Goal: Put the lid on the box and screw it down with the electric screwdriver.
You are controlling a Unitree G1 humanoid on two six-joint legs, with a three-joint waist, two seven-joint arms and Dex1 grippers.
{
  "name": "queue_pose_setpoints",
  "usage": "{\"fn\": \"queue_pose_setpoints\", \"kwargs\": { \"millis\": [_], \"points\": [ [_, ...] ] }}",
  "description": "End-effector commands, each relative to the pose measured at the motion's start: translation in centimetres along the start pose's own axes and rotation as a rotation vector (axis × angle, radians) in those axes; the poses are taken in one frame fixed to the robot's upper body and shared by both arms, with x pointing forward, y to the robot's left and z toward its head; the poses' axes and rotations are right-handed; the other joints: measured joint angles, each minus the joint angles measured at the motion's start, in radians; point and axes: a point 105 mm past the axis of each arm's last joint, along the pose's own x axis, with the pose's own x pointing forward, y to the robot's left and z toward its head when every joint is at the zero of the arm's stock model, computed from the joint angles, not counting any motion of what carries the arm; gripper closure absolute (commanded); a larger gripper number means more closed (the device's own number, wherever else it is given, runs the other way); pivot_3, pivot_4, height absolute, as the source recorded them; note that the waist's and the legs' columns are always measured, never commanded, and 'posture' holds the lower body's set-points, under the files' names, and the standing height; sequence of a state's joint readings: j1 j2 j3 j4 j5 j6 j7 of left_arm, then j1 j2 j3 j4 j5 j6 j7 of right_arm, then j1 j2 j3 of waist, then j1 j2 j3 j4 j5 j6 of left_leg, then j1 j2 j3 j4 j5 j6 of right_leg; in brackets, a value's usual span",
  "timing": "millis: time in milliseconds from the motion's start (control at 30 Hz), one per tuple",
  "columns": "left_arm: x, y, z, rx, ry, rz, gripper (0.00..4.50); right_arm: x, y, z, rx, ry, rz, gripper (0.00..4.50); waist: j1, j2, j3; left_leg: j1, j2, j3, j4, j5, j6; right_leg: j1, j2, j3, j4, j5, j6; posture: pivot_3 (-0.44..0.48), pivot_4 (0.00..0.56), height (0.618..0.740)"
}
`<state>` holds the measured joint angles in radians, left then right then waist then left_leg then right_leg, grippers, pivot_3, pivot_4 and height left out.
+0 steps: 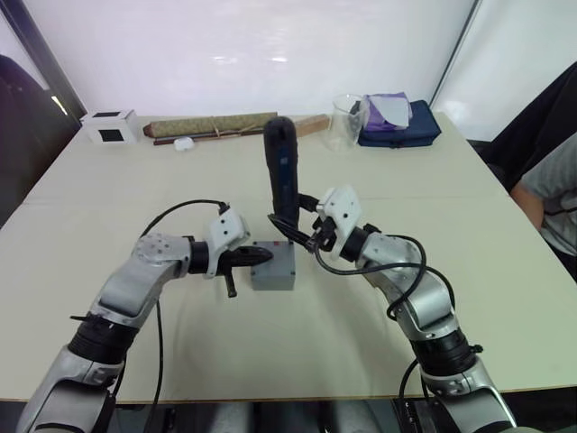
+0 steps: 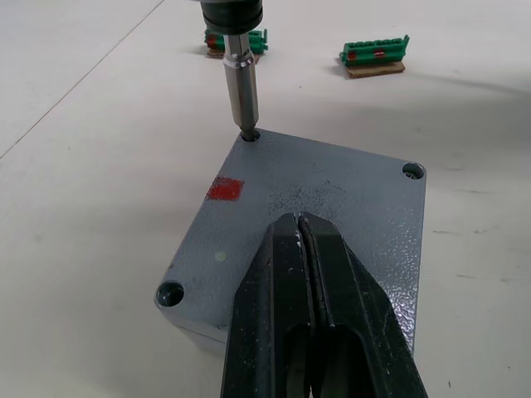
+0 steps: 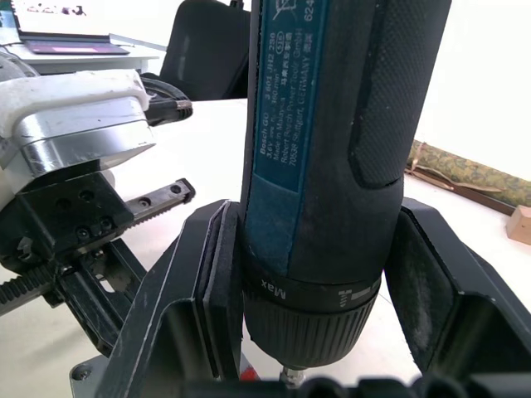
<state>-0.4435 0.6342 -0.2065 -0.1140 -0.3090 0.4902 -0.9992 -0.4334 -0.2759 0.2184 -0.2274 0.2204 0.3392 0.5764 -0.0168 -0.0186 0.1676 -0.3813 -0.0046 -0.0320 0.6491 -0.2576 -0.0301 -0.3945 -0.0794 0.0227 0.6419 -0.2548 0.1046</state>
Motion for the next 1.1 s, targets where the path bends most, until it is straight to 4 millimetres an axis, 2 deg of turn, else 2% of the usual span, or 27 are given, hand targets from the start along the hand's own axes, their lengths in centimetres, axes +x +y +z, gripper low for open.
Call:
{"fn": "queue_pose_setpoints", "kwargs": {
  "millis": [33,533,1100],
  "points": [
    [0.06,-0.14,-1.2,-0.026,0.046,0.005,4.5,-1.0,-0.4,-3.28,0.076,0.122,-0.034,2.34,0.0,0.0,0.0,0.003,0.0,0.0,-0.001,0.0,0.0,0.003,0.0,0.0,-0.002,0.0,0.0,0.0,0.15,0.74],
    [0.24,-0.34,-1.23,-0.031,0.045,-0.005,4.5,-1.07,0.11,-3.92,0.083,0.139,-0.033,2.34,0.003,0.0,0.0,0.006,0.002,-0.001,-0.005,0.0,0.0,0.007,0.0,0.0,-0.009,-0.002,-0.002,0.0,0.15,0.74],
    [0.42,-0.29,-1.03,-0.022,0.04,-0.008,4.5,-0.76,-0.19,-3.4,0.064,0.123,-0.033,2.34,0.003,0.0,0.0,0.006,0.003,-0.002,-0.006,0.0,0.0,0.007,-0.001,0.0,-0.012,-0.002,-0.002,0.0,0.15,0.74]
  ]
}}
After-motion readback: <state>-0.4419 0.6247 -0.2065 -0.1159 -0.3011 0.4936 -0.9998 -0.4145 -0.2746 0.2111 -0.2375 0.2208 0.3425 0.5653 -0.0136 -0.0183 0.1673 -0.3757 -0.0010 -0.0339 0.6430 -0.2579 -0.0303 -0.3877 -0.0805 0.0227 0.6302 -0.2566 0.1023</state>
